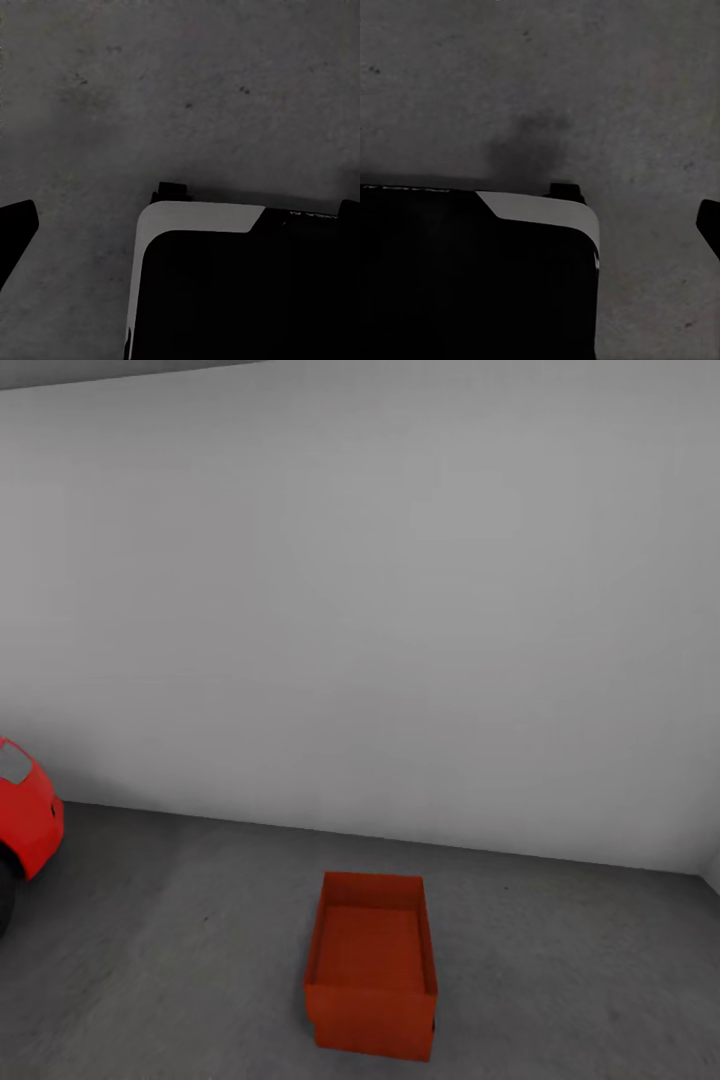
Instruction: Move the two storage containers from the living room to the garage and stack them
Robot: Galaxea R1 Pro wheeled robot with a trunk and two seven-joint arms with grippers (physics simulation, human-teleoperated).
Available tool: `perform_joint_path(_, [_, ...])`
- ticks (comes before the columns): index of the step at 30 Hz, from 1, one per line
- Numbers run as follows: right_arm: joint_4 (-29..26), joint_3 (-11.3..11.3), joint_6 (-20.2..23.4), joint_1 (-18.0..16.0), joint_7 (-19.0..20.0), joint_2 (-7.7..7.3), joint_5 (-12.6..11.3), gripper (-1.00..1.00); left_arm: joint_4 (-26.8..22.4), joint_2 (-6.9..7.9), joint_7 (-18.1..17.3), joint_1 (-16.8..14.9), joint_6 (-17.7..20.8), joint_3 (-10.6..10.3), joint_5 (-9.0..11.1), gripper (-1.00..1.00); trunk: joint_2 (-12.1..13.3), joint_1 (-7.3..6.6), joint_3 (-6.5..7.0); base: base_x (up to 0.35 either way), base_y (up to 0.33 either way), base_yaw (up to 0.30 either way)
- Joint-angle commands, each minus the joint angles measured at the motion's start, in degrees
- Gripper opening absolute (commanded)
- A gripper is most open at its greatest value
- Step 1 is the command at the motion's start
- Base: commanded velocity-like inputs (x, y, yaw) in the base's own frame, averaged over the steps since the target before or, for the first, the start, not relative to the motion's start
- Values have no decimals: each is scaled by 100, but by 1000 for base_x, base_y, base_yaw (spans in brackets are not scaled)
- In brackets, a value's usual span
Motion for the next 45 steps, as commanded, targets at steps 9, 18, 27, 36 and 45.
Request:
perform_joint_path(9, [26,44,8,-8,-3,20,-39,100,7,4,-24,-5,-20,-37,57,100,-6,1,-8,0,0,0])
perform_joint_path(18, [26,37,-35,-7,-13,11,-42,100,7,88,13,-5,-19,-37,57,100,-6,1,6,0,0,0])
perform_joint_path(27, [26,35,-54,-6,-9,11,-45,100,7,91,13,-5,-20,-45,57,100,-6,1,78,0,0,0])
perform_joint_path(36, [26,35,-49,-5,-9,3,-48,100,7,83,11,-5,-20,-49,57,100,-6,1,156,0,0,0])
perform_joint_path(45, [27,35,-38,-7,-9,3,-48,100,7,83,14,-5,-20,-54,57,100,-6,1,234,0,0,0])
